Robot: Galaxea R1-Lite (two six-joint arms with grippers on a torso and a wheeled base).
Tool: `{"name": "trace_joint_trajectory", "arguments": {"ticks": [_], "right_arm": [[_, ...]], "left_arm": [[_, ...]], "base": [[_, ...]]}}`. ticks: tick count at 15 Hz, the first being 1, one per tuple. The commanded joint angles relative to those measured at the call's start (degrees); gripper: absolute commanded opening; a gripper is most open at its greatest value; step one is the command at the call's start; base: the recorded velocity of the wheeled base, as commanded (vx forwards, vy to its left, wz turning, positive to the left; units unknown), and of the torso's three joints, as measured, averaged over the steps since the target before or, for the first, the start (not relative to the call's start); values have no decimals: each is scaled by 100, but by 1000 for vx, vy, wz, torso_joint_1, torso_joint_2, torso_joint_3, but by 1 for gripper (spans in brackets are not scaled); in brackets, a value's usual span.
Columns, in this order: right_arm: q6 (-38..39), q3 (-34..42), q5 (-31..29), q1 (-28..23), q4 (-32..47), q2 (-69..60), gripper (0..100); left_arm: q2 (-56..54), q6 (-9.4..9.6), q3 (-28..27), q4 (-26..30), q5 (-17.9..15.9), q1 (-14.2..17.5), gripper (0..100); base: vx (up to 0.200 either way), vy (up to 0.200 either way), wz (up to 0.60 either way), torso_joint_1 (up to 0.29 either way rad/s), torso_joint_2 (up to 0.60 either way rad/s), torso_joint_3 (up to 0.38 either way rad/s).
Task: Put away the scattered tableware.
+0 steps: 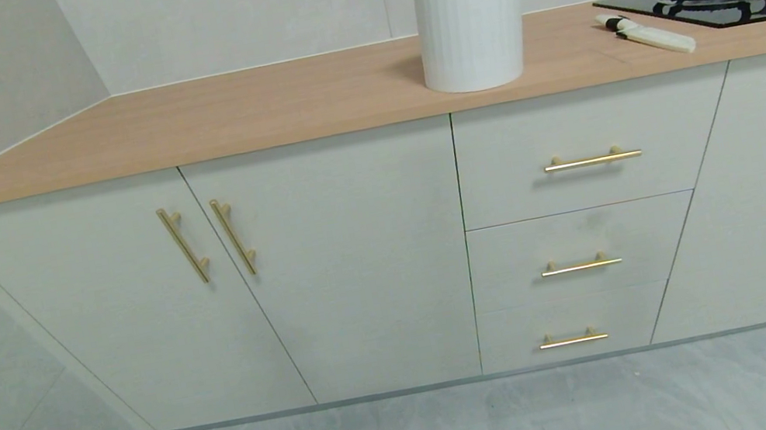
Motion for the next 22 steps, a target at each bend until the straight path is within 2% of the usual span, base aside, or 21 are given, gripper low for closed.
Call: {"name": "trace_joint_trajectory", "arguments": {"ticks": [1,8,22], "right_arm": [[-6,1,2,2,17,18,100],[3,1,2,2,17,18,100],[11,1,2,2,17,18,100]], "left_arm": [[2,-3,0,1,-2,-1,100],[2,15,0,1,-2,-1,100],[2,-11,0,1,-2,-1,100]], "base": [[0,0,0,0,0,0],[0,0,0,0,0,0],[200,0,0,4,2,2]]}}
